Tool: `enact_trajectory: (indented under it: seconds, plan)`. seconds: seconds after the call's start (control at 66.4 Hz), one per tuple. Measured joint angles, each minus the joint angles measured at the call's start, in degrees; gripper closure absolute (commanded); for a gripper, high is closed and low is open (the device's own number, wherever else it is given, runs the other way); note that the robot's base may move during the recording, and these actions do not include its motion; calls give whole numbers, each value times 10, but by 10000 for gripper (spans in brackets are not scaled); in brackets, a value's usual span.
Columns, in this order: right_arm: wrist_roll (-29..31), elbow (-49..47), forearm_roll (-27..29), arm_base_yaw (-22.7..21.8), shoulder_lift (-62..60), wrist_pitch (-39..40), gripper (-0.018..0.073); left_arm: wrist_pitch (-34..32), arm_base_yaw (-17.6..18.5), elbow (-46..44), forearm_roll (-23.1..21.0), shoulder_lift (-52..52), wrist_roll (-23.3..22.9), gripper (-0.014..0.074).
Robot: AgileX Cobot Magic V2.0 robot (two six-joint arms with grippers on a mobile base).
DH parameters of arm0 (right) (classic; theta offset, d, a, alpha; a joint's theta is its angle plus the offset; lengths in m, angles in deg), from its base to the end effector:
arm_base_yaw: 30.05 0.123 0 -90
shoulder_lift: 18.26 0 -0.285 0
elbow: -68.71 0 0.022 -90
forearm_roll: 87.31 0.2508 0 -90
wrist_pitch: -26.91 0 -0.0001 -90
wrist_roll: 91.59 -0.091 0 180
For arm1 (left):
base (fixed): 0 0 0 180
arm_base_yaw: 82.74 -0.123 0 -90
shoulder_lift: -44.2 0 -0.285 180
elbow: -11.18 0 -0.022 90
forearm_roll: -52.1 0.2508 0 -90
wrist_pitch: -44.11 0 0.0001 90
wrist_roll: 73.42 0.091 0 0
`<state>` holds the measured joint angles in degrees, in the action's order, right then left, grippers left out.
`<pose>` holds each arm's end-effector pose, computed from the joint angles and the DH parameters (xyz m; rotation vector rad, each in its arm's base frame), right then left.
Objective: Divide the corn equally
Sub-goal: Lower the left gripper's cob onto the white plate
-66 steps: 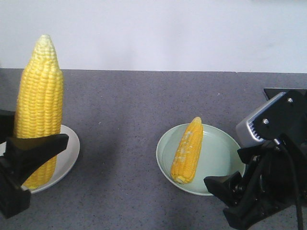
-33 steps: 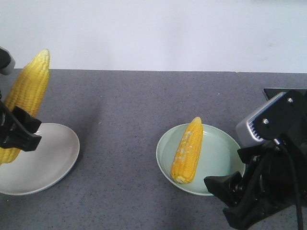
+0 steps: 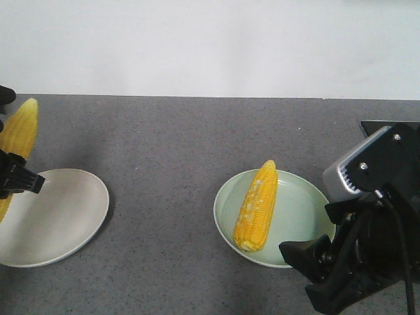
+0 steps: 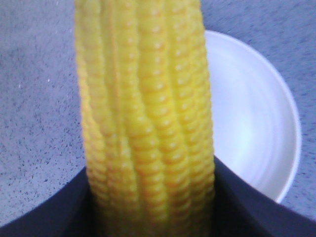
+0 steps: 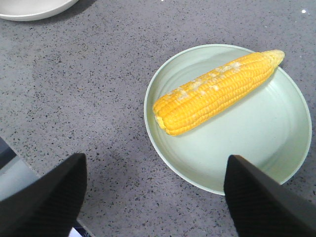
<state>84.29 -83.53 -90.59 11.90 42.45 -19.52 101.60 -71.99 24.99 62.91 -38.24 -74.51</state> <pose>0.1327 0.1142 0.3361 -0.7953 2.2393 0.3228 0.2527 -0.0333 0.3198 0.3096 2.6449 0.1786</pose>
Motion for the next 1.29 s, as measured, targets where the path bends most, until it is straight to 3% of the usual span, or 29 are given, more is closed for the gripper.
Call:
enact_trajectory:
  seconds: [0.542, 0.813, 1.114, 1.295]
  plan:
    - [0, 0, 0, 0, 0, 0, -1, -12, -7, 0, -2, -103, -1, 321]
    - [0, 0, 0, 0, 0, 0, -1, -36, -7, -3, -30, -133, -1, 321]
    - [0, 0, 0, 0, 0, -1, -1, -43, -7, -3, -32, -167, -1, 319]
    - [0, 0, 0, 0, 0, -1, -1, -42, -7, -3, -33, -182, -1, 238]
